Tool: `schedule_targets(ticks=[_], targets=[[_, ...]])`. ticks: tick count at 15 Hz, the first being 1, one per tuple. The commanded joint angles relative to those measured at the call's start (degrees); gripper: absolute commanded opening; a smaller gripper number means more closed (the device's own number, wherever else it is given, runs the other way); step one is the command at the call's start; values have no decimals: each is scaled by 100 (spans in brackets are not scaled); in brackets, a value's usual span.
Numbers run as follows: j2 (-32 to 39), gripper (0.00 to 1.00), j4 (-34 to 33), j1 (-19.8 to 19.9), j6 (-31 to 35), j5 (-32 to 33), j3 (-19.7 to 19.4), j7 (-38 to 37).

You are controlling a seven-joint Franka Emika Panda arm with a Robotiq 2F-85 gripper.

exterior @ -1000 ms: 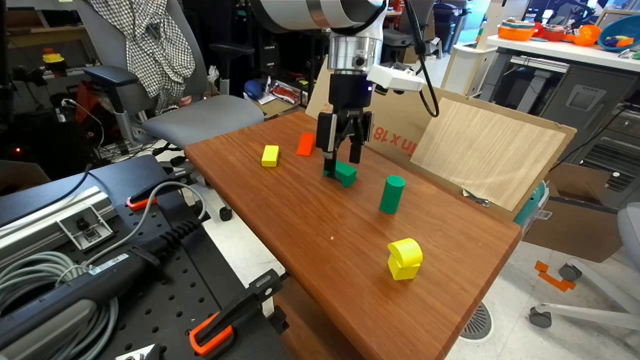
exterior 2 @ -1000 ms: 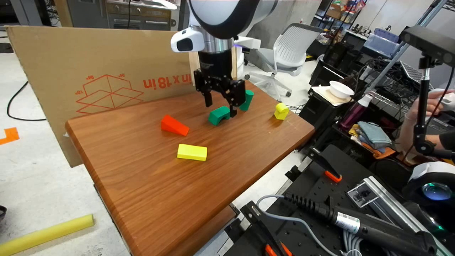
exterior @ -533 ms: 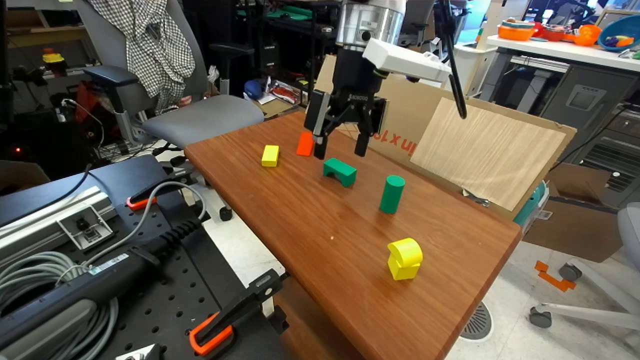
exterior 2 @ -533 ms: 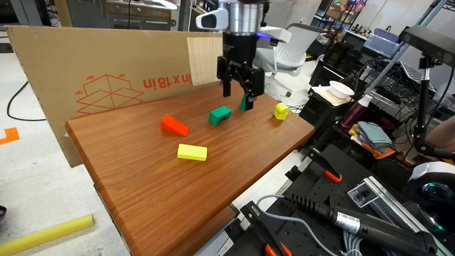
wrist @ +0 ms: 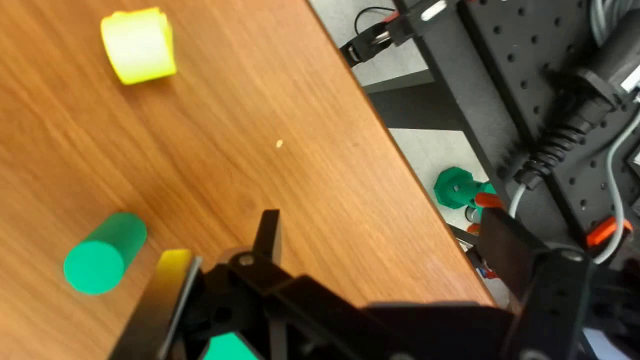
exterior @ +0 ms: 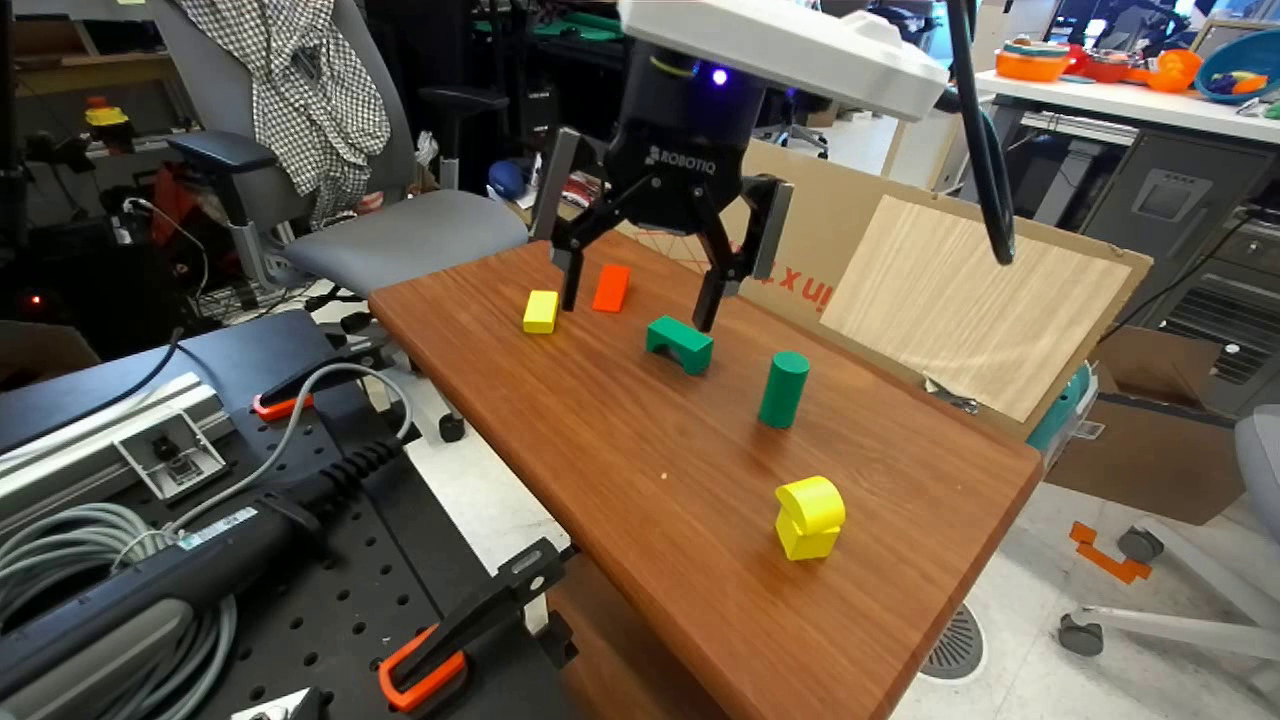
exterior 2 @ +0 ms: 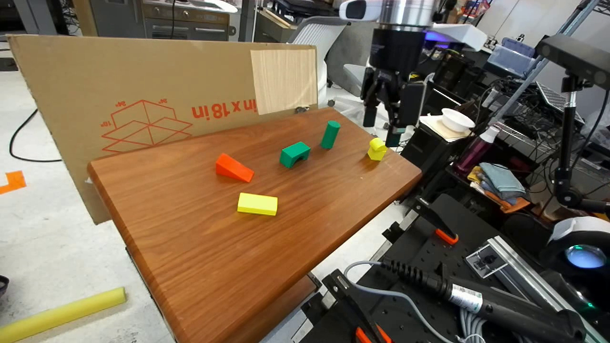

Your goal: Move the green block that is closer to you away from you

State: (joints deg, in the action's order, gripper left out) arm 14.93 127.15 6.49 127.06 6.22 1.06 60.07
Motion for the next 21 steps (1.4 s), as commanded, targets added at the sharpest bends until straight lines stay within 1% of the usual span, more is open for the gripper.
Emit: schedule_targets(ticks=[1,4,7,12,15,18,21], targets=[[-814,100,870,-79,-28,-165,-127,-995],[-1252,100,1364,-128,-172,-408,-99,-1839],[-1598,100,1677,-198,-335,-946,-87,-2461],[-2107,100,1917,-331,-138,-2021,-142,-3211],[-2474,100,2011,-404,86,-2477,-177,-3631],[-2788,100,2087,-427,526,-2560,-188,-4172],[-3063,100,2179,-362,1139,-2201,-161,-4874]])
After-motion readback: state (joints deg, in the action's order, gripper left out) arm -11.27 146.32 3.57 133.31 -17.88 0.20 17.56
